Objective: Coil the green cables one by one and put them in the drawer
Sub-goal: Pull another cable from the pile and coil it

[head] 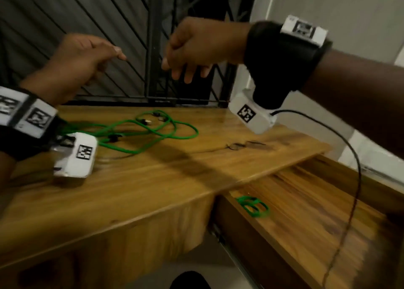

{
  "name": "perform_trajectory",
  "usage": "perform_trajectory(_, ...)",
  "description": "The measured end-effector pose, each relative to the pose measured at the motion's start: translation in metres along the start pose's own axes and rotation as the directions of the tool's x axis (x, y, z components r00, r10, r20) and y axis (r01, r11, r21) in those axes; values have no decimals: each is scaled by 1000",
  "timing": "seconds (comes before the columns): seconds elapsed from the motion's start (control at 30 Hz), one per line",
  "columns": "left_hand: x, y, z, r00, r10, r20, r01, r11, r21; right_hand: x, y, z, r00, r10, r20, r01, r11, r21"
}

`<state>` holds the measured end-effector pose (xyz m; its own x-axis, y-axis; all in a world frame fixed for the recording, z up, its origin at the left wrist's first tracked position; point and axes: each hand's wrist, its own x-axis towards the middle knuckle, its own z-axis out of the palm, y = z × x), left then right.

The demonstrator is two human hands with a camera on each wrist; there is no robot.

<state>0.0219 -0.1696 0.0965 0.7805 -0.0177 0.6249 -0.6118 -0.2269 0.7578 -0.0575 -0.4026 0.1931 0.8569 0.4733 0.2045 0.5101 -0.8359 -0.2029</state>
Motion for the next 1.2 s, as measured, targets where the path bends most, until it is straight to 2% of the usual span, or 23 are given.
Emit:
perform_trajectory(0.13, 5, -6, -23, 991, 41, -126, -8, 969, 248, 61, -9, 54, 998, -61, -11, 62, 992, 109)
perform_trajectory(0.23, 10, -16, -43, 981, 21, -194, 66, 899, 432, 93, -6, 101, 998, -49, 36, 38, 966, 256)
perform_trajectory(0.3, 11, -18, -52, 977, -1, -214, 108, 866, 488, 109, -6, 128, 995, -38, 95, 5, 943, 332)
perform_trajectory(0.47, 7, -13, -59, 987, -64, -145, 125, 875, 467, 136, -14, 157, 986, -73, 153, -2, 896, 445)
perform_trajectory(0.57, 6, -16, -65, 989, -93, -113, 133, 890, 435, 149, -20, 161, 983, -104, 153, 36, 918, 396)
perform_trajectory(0.63, 6, -19, -69, 989, -107, -100, 140, 894, 425, 154, -18, 162, 972, -121, 199, 47, 939, 342)
perform_trajectory(0.77, 8, -24, -73, 986, -121, -114, 159, 883, 442, 157, -11, 166, 874, -203, 441, 40, 935, 352)
perform_trajectory(0.83, 10, -26, -74, 985, -127, -115, 166, 877, 451, 161, -7, 172, 853, -209, 479, 35, 937, 347)
perform_trajectory(1.03, 8, -29, -74, 983, -147, -114, 184, 858, 480, 163, 1, 176, 871, -265, 414, 106, 923, 369)
perform_trajectory(1.13, 6, -29, -72, 983, -165, -81, 183, 850, 494, 161, 4, 174, 893, -304, 332, 181, 918, 354)
perform_trajectory(1.2, 6, -30, -71, 982, -179, -58, 184, 847, 500, 162, 8, 175, 915, -341, 216, 242, 891, 385)
